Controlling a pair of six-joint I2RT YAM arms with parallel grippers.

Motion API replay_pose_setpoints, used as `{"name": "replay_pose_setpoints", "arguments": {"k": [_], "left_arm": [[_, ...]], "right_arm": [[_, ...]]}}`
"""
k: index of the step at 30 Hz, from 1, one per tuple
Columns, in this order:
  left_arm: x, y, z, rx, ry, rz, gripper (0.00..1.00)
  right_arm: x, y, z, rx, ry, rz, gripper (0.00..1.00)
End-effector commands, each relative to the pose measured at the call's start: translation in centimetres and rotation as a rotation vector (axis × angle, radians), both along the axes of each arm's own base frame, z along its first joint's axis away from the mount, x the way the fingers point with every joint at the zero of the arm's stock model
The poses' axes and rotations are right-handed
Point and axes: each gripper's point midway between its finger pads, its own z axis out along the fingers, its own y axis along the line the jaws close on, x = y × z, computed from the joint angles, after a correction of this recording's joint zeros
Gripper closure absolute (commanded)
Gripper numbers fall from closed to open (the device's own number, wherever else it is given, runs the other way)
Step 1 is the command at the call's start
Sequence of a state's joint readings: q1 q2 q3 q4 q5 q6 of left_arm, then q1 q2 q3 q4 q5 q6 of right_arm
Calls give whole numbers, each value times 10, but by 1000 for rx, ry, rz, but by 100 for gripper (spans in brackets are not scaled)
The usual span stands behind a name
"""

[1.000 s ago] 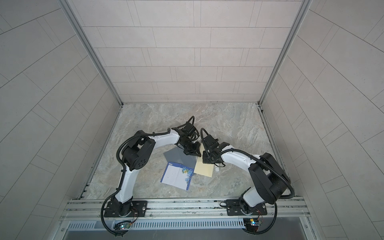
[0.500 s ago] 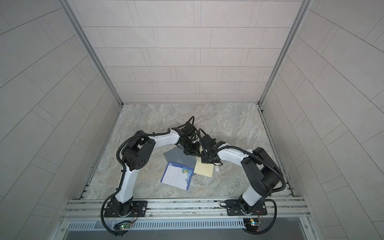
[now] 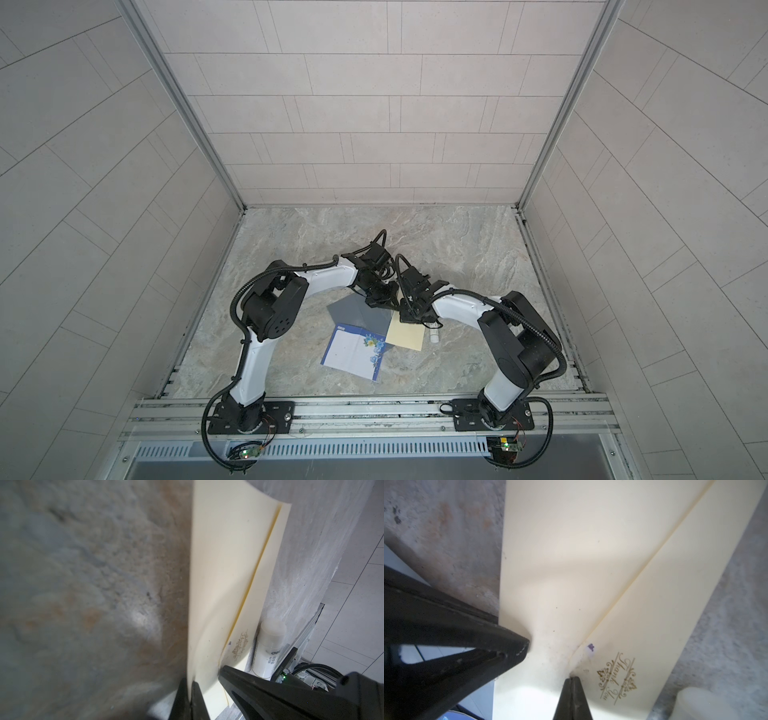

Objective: Place the letter into the envelope and seal it

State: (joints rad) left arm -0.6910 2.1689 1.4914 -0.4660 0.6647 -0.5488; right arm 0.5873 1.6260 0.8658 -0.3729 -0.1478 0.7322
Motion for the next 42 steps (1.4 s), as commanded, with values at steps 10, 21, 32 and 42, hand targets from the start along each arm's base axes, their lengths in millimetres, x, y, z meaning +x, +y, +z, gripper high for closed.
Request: {"name": "replay_pose_setpoints", "arguments": {"k": [10,21,32,42], "left_arm": [[45,-9,65,-161,-83,106,100],[114,14,80,-127,-164,189,100],[145,31,132,-146,-352,267,11],[45,132,127,34,-339,324,7]], "right_arm": [[50,-18,96,40,-329,-82,90],[16,-67,111,49,-391,-186,88],[-11,-18,99,215,-355,-14,49],[-43,77,79,235,-227,389,40]]}}
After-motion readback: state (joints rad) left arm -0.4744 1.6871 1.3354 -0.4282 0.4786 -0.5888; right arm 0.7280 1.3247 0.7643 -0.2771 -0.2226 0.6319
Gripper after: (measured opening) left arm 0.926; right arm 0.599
